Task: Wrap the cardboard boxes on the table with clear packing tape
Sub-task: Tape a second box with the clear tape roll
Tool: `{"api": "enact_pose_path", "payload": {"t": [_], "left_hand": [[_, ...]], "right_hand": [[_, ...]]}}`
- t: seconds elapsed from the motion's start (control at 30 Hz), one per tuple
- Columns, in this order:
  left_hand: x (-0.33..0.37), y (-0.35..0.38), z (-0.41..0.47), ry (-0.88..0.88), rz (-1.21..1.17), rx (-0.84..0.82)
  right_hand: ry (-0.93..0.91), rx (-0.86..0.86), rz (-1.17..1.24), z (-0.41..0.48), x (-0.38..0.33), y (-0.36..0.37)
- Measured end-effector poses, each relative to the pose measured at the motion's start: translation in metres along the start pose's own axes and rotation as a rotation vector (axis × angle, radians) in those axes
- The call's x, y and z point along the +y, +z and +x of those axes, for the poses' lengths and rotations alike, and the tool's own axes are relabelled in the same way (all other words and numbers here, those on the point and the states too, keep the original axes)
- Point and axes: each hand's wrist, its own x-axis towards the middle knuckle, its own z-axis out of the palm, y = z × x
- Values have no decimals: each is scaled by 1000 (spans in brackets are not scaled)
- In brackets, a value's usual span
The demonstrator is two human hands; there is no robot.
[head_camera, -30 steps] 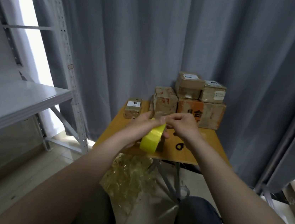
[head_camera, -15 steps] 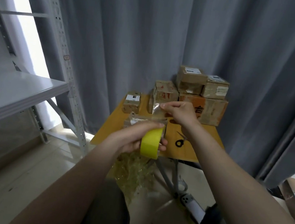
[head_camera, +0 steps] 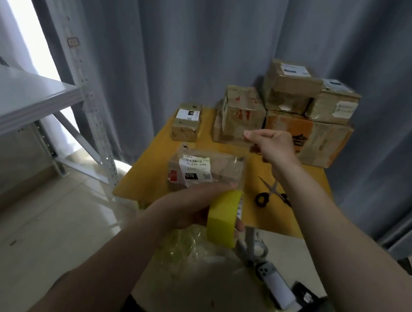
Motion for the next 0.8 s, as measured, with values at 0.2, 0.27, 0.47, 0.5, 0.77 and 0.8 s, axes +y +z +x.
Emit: {"api": "enact_pose_path", "payload": {"t": [0.2,0.27,0.47,0.5,0.77,0.8], "left_hand": [[10,-14,19,-103,23,101],[9,-16,24,-154,-5,112],[8,-23,39,-191,-33,121],[7,-24,41,-188,-32,122],[-1,-24,53,-182,-76,114],[-2,-25,54,-179,-84,110]], "right_hand": [[55,15,-43,33,25,7],[47,12,-55,39,29,10],[48,12,-97,56,43,14],[51,11,-113,58,45,14],[91,7,-160,63,57,14],[104,-5,-164,63,58,14]]}}
